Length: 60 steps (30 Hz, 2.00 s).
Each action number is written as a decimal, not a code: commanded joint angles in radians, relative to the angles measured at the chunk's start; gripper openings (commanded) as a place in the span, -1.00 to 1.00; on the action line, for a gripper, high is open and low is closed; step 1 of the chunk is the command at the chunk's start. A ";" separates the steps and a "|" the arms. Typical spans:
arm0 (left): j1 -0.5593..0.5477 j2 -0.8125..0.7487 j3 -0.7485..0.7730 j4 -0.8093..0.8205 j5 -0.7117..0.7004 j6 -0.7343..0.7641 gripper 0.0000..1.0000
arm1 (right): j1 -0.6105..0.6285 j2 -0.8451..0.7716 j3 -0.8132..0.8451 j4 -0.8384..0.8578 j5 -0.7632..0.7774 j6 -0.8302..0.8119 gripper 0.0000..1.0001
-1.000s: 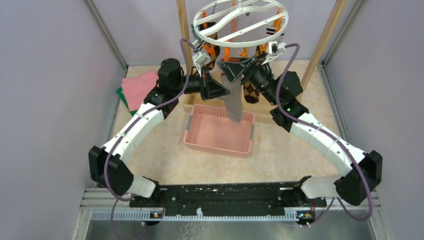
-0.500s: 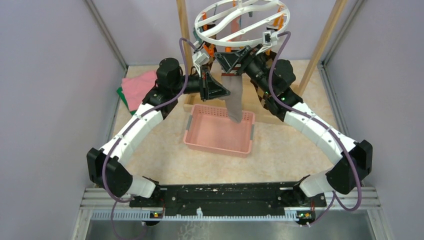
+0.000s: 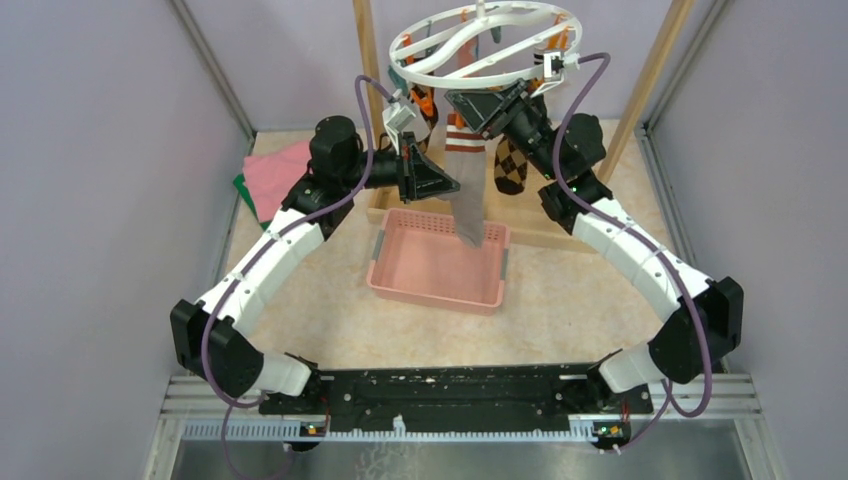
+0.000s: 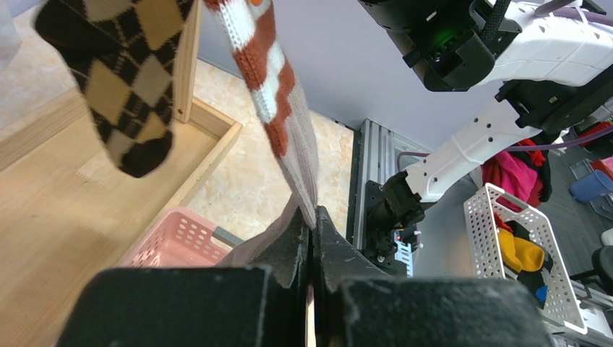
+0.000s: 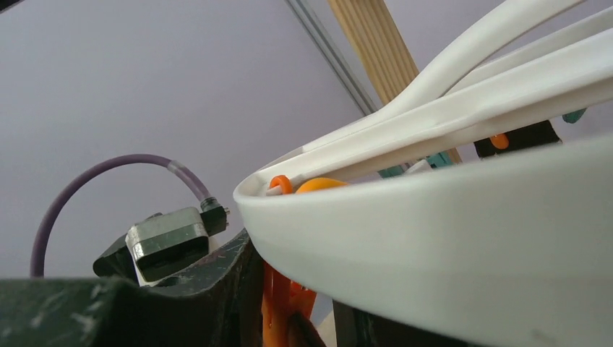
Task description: Remove the socks clipped to the hanger
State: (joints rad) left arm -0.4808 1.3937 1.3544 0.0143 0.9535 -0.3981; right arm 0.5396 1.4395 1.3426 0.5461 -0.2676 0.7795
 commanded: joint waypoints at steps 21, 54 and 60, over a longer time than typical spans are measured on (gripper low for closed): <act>-0.011 -0.058 -0.075 -0.322 -0.241 0.492 0.50 | -0.074 -0.062 -0.034 -0.036 -0.031 0.055 -0.99; 0.077 -0.063 0.156 -0.216 -0.436 0.483 0.61 | -0.359 -0.266 -0.134 -0.415 -0.153 -0.117 0.62; 0.080 -0.050 0.193 -0.240 -0.441 0.469 0.44 | -0.259 -0.443 -0.403 -0.363 -0.028 -0.173 0.76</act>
State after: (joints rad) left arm -0.4068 1.3399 1.4998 -0.2520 0.4904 0.0807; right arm 0.1947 1.1103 1.0523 0.1604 -0.3904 0.6865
